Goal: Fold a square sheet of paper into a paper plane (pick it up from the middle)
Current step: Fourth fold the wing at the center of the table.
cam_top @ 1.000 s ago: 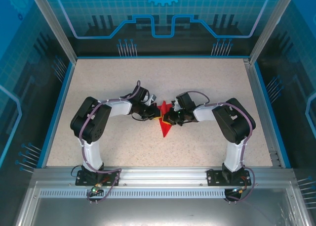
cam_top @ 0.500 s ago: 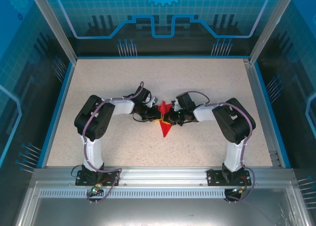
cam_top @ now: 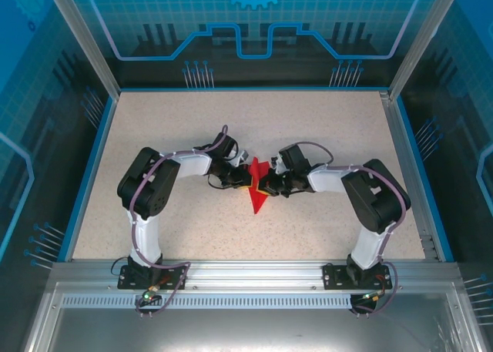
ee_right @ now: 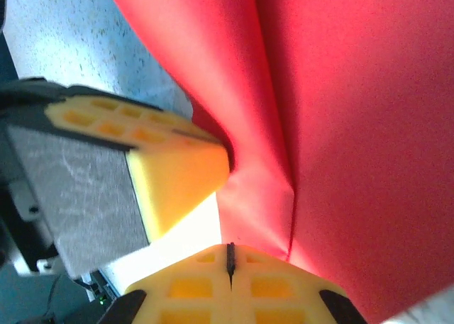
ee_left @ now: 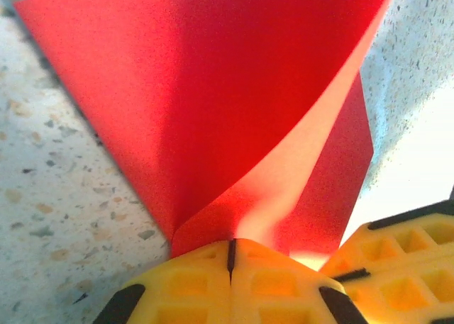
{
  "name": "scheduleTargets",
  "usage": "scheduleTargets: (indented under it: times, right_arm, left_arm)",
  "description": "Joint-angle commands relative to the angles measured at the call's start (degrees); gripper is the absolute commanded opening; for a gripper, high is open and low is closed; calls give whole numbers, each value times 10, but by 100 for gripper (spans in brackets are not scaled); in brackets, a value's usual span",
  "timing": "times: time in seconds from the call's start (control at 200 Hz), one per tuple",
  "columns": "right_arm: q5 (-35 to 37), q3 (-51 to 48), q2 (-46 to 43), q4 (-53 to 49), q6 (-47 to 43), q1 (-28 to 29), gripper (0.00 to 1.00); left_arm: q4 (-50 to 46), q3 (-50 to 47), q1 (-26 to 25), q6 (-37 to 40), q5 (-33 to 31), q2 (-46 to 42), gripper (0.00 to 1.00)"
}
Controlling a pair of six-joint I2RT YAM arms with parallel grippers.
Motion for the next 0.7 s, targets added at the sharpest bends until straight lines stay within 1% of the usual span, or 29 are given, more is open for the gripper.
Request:
scheduleTargets:
  times: [0.0, 0.205, 0.695]
  right_arm:
    - [3, -21, -22, -28, -6, 14, 0]
    - [5, -48, -26, -18, 4, 29, 0]
    - [-6, -28, 0, 19, 13, 36, 0]
  left_arm:
    - [-55, -10, 0, 20, -65, 37, 0]
    - [-57, -11, 0, 23, -66, 41, 0]
    - [-57, -19, 0, 27, -69, 47, 0]
